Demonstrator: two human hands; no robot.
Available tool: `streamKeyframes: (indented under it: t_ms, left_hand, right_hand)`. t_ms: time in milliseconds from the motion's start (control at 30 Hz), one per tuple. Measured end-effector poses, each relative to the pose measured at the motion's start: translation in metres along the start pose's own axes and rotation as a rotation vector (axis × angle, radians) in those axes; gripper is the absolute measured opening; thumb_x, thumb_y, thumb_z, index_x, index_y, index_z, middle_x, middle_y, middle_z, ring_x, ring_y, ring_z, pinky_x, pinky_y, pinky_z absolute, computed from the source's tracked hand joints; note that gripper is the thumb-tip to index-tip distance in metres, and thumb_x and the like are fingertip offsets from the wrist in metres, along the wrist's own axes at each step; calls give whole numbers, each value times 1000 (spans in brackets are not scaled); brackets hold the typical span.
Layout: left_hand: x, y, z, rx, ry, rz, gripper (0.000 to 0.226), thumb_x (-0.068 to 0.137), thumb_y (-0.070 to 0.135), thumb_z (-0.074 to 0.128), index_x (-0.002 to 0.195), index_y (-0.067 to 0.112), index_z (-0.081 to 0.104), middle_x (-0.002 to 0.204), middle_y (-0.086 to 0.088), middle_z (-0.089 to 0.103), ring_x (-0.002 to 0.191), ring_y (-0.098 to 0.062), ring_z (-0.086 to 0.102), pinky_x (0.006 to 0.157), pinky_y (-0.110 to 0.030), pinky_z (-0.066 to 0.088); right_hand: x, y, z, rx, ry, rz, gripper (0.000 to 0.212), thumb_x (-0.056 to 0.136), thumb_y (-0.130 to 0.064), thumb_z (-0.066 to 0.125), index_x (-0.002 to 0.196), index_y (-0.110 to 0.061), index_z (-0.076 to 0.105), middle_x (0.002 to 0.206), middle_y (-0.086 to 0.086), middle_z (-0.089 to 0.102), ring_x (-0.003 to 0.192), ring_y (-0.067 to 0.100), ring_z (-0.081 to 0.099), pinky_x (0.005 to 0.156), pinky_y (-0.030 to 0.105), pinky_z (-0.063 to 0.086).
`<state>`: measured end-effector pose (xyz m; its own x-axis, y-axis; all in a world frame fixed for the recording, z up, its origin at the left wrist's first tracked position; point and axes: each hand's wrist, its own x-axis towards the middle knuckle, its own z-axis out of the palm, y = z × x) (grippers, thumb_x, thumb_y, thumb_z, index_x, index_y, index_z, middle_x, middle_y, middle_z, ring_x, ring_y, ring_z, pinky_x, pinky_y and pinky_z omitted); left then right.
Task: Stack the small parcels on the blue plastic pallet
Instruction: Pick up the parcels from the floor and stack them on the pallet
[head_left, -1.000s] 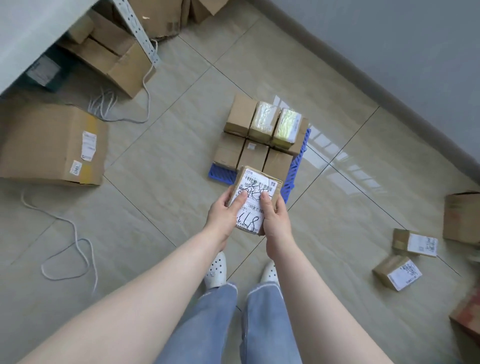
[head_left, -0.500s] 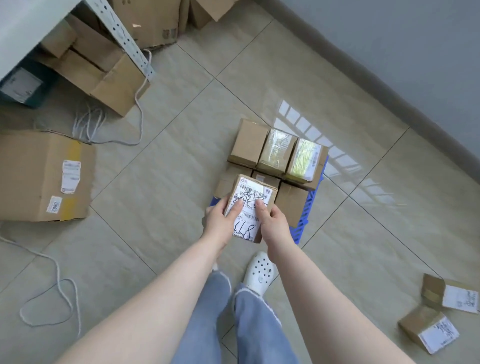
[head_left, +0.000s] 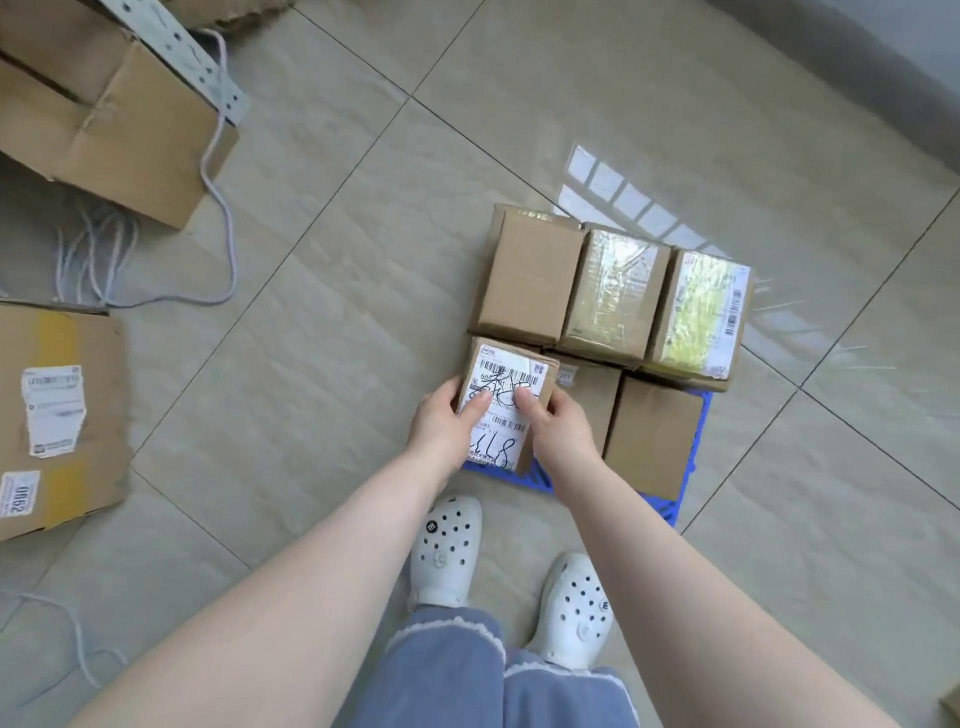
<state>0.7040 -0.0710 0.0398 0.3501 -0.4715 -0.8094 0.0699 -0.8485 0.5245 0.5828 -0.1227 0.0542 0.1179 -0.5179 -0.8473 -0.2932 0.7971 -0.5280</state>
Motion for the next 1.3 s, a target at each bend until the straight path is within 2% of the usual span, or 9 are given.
streamKeyframes:
  t_ms: [67, 333, 500, 700, 800, 867, 1000, 1133, 1300]
  left_hand:
    - [12, -2, 0, -9, -12, -9, 11, 91, 31, 62, 102, 31, 63, 103, -1, 73, 95, -24, 71, 89, -47, 56]
    - [32, 2, 12, 7, -8, -27, 26, 92, 34, 62, 115, 22, 63, 107, -1, 72, 95, -23, 70, 87, -45, 57]
    - [33, 4, 14, 21, 8, -36, 36, 93, 34, 61, 126, 19, 57, 115, -1, 69, 98, -19, 68, 89, -40, 56]
    - [22, 11, 13, 23, 18, -49, 49, 94, 34, 59, 138, 14, 47, 127, 1, 60, 107, -13, 60, 88, -26, 47]
    - [6, 13, 10, -14, 60, -96, 62, 93, 36, 61, 145, 8, 40, 140, -5, 55, 123, -18, 56, 102, -30, 44]
    - [-9, 16, 7, -11, 81, -136, 64, 94, 37, 59, 146, 7, 37, 142, -9, 53, 125, -19, 54, 100, -24, 41]
    - [-49, 32, 3, -44, 91, -164, 60, 96, 38, 56, 145, 10, 38, 139, -4, 50, 113, -16, 51, 69, -5, 42]
    - [-102, 59, 2, -141, 54, -141, 50, 95, 38, 57, 135, 8, 51, 130, -5, 59, 119, -19, 54, 105, -33, 41]
    - [-197, 111, 4, -452, -91, -157, 22, 98, 25, 54, 118, 14, 55, 105, -2, 66, 100, -16, 62, 87, -27, 49]
  right_hand:
    - [13, 3, 3, -38, 24, -3, 23, 98, -23, 55, 119, -17, 60, 107, -2, 70, 90, 13, 67, 79, 29, 54]
    - [40, 8, 4, -128, 82, 20, 29, 97, -31, 55, 122, -19, 58, 111, 1, 70, 100, 22, 68, 94, 48, 53]
    - [44, 8, 4, -135, 88, 14, 29, 96, -31, 56, 121, -16, 58, 108, 1, 69, 99, 23, 68, 92, 48, 53]
    - [29, 3, -2, -209, 97, 79, 72, 94, -47, 54, 152, -11, 29, 148, 8, 45, 135, 27, 45, 110, 45, 38]
    - [10, 3, -13, -215, 101, 133, 73, 95, -47, 52, 153, -12, 24, 151, 9, 41, 136, 26, 44, 111, 42, 37]
    - [-9, 3, -22, -208, 105, 147, 71, 96, -47, 52, 152, -12, 28, 150, 8, 43, 134, 25, 46, 109, 39, 38]
    - [-50, 1, -36, -72, 107, 133, 57, 95, -44, 54, 140, -9, 48, 136, 6, 57, 123, 21, 54, 107, 38, 42]
    - [-104, -22, -51, 195, 111, 105, 37, 97, -34, 56, 123, -8, 61, 110, 4, 68, 103, 17, 65, 85, 26, 53]
    - [-194, -64, -76, 490, 94, 59, 37, 96, -32, 58, 121, -5, 63, 111, 11, 71, 106, 21, 68, 85, 26, 55]
